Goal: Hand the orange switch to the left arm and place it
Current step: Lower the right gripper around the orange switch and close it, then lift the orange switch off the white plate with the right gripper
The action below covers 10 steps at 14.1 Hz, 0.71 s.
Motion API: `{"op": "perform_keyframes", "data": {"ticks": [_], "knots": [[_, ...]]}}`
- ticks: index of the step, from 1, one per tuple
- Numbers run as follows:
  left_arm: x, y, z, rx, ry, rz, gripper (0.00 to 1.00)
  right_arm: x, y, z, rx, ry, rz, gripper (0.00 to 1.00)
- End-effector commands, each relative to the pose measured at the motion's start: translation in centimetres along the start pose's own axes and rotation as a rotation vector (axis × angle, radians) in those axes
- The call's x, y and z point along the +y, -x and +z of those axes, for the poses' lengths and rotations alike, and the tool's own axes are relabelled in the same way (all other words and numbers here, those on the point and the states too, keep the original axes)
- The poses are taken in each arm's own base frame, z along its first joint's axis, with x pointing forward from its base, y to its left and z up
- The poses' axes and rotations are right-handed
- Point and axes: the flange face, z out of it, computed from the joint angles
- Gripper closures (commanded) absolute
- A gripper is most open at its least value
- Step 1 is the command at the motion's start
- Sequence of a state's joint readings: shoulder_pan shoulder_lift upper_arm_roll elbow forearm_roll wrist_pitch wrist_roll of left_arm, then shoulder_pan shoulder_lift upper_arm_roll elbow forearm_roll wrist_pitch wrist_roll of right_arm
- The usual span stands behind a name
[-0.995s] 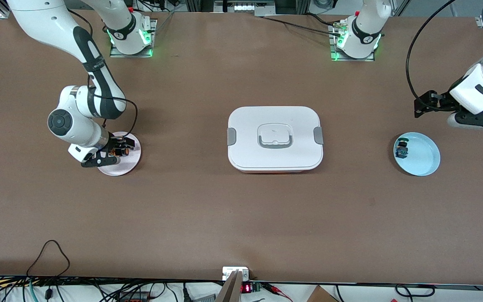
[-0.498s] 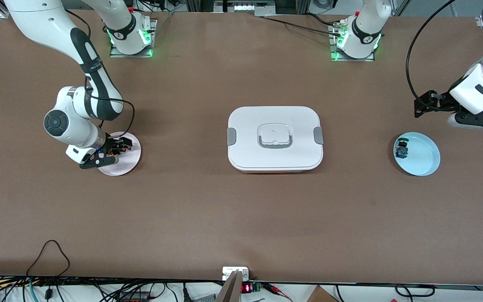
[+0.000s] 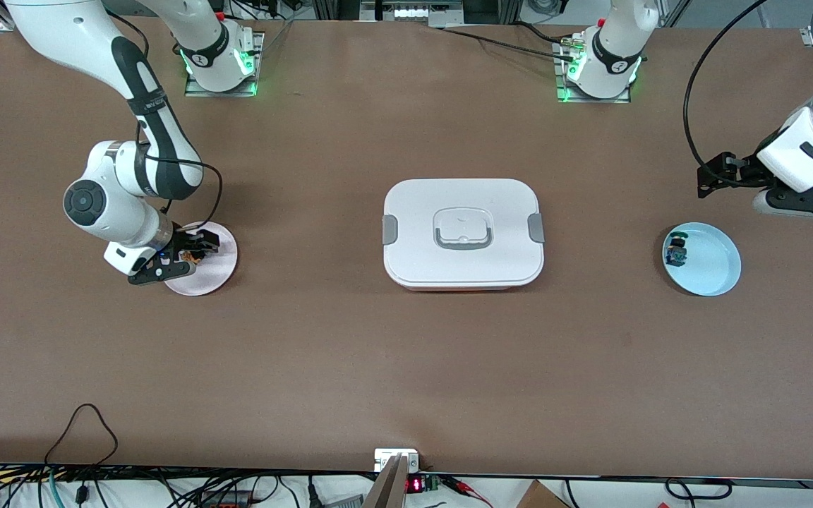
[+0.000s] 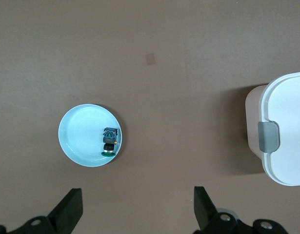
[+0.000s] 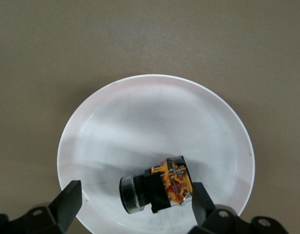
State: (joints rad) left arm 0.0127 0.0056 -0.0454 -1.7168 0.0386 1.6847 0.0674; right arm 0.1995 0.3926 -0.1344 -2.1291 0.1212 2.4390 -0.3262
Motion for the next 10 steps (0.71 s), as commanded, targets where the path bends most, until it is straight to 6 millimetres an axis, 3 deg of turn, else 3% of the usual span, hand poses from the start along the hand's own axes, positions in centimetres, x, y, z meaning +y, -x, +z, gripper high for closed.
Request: {"op": "perform_keyframes", "data": {"ticks": [1, 10], "knots": [[-0.2, -0.4, -0.4, 0.002, 0.011, -0.007, 0.00, -0.1, 0.3, -0.1, -0.005, -0.021, -0.172, 0.00], [-0.2, -0.4, -0.5, 0.003, 0.011, -0.007, 0.00, 1.7, 0.5, 1.7, -0.003, -0.009, -0.200, 0.00]]}}
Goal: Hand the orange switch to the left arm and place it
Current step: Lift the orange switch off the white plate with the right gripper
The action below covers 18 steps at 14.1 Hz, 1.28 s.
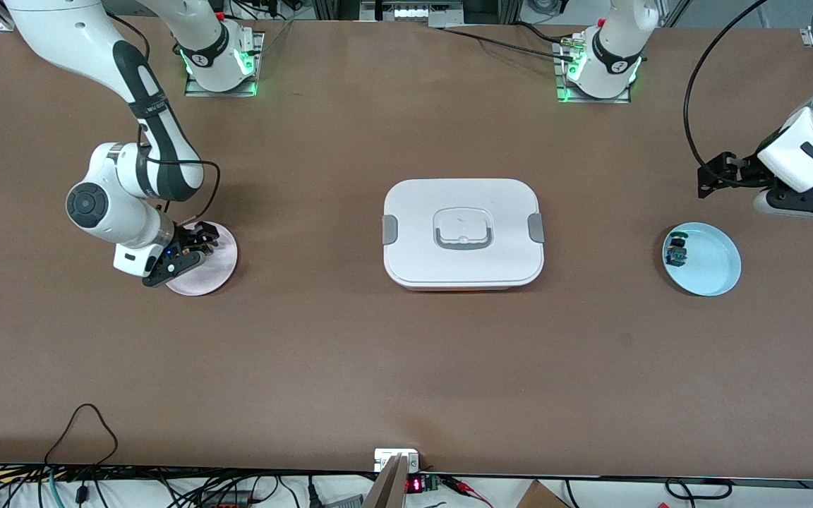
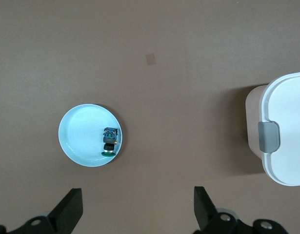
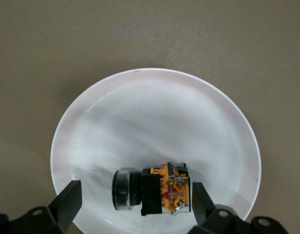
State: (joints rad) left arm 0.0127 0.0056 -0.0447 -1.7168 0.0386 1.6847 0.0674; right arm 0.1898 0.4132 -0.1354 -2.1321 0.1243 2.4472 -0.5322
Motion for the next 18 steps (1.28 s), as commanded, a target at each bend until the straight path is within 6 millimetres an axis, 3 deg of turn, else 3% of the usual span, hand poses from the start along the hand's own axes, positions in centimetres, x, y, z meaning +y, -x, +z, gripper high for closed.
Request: {"op": "perform_keyframes", "data": {"ticks": [1, 8, 11, 12, 13, 16, 18], "knots": [[-0.1, -0.4, -0.4, 0.002, 0.011, -0.006, 0.00, 1.1, 0.4, 0.8, 0.007, -0.005, -0.008, 0.00], [-0.1, -0.4, -0.4, 0.002, 0.011, -0.006, 0.00, 1.0, 0.8, 2.3, -0.014, -0.014, -0.002, 0.01], [-0.1, -0.4, -0.4, 0.002, 0.011, -0.006, 0.00, 0.9, 1.1, 2.9, -0.028, -0.022, 0.001, 0.20], [-0.1, -0.4, -0.4, 0.002, 0.011, -0.006, 0.00, 0.9, 1.0, 2.9, -0.030, -0.023, 0.010, 0.37], [-0.1, -0.4, -0.4, 0.002, 0.011, -0.006, 0.00, 0.9, 0.9, 2.6, -0.032, -0.025, 0.015, 0.62], [-0.1, -0.4, -0.5, 0.003, 0.011, -0.006, 0.00, 1.1, 0.3, 1.2, -0.032, -0.033, 0.012, 0.74], [-0.1, -0.4, -0.4, 0.002, 0.011, -0.006, 0.00, 1.3, -1.0, -1.9, -0.033, -0.048, 0.002, 0.76]]}}
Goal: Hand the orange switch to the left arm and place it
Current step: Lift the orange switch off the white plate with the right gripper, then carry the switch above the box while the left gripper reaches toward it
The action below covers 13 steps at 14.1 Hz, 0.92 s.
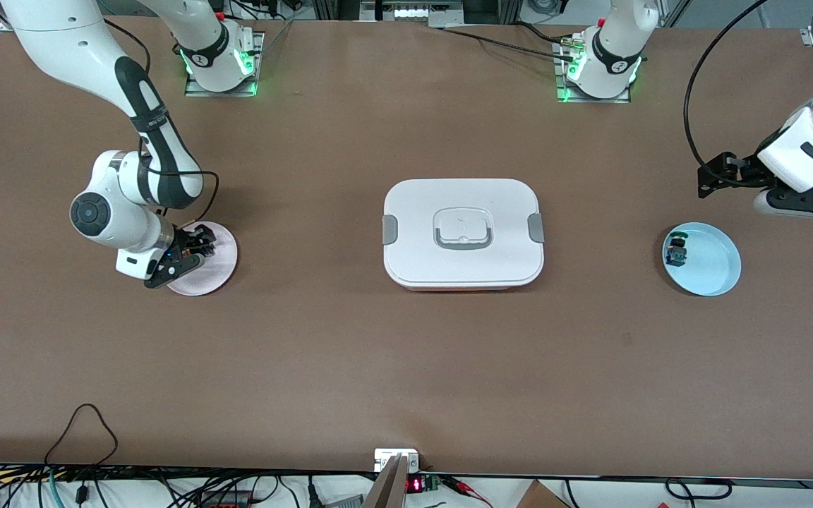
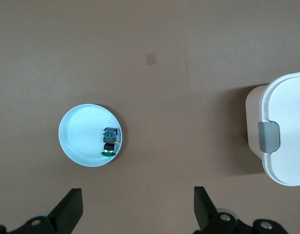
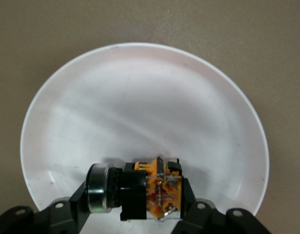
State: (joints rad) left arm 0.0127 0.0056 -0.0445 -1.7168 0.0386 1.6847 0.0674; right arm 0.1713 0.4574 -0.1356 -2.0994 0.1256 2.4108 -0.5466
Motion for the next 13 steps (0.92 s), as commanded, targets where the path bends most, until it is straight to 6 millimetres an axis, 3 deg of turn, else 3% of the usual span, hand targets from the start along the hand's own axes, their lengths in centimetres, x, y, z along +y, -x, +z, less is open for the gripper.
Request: {"op": "perform_keyframes", "data": {"ticks": [1, 6, 10, 11, 13], "knots": [[-0.1, -0.4, -0.4, 0.002, 0.013, -0.006, 0.00, 0.2, -1.6, -5.1, 0.015, -0.029, -0.007, 0.78], [-0.1, -0.3, -0.4, 0.000, 0.013, -0.006, 0.00, 0.0, -4.5, -14.6, 0.087, -0.017, -0.047, 0.79], [-0.1, -0.3, -0.4, 0.000, 0.013, -0.004, 0.00, -3.9, -7.6, -22.0, 0.261, -0.151, -0.071, 0.86], [-0.1, -0.3, -0.4, 0.000, 0.013, -0.004, 0.00, -5.0, -8.4, -23.7, 0.304, -0.161, -0.110, 0.99], [0.0, -0.4, -0.4, 0.002, 0.017, -0.003, 0.00, -7.1, -8.9, -26.2, 0.368, -0.189, -0.152, 1.00]]}}
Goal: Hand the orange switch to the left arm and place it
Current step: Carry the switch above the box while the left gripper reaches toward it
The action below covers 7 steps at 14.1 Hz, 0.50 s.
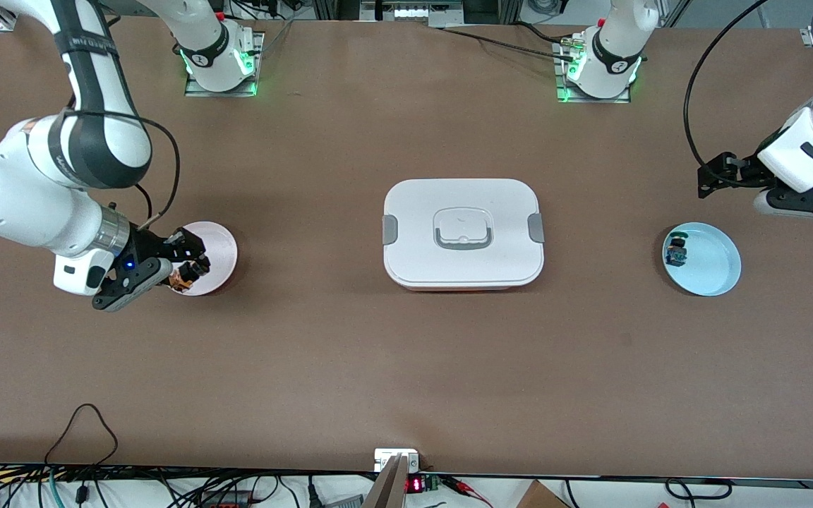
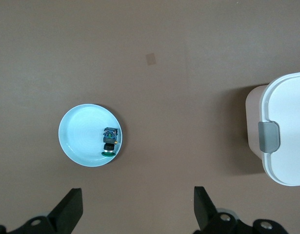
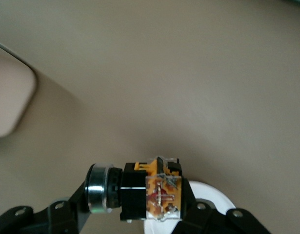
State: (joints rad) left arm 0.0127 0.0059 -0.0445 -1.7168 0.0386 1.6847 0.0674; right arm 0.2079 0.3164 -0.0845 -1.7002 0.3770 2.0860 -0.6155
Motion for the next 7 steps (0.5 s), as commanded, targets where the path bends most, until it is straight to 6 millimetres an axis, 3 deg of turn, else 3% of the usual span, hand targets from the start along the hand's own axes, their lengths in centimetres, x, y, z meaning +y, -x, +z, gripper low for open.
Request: {"op": "perform_keyframes", "data": {"ticks": [1, 3, 5, 7], "knots": [[0.2, -0.5, -0.4, 0.002, 0.033, 0.000, 0.00, -3.5, -2.3, -2.6, 0.084, -0.070, -0.075, 1.00], [0.7, -0.5, 0.3, -0.027, 0.096, -0.011, 0.00, -7.5, -4.2, -3.7, 0.170, -0.166, -0.128, 1.00], [1.0, 0.4, 2.0, -0.148, 0.203, -0.021, 0.00, -13.0, -6.3, -3.2, 0.287, -0.318, -0.211, 1.00], [2.2, 0.8, 2.2, -0.194, 0.331, -0.015, 0.00, -16.3, -7.6, -3.0, 0.393, -0.364, -0.309, 1.00]]}}
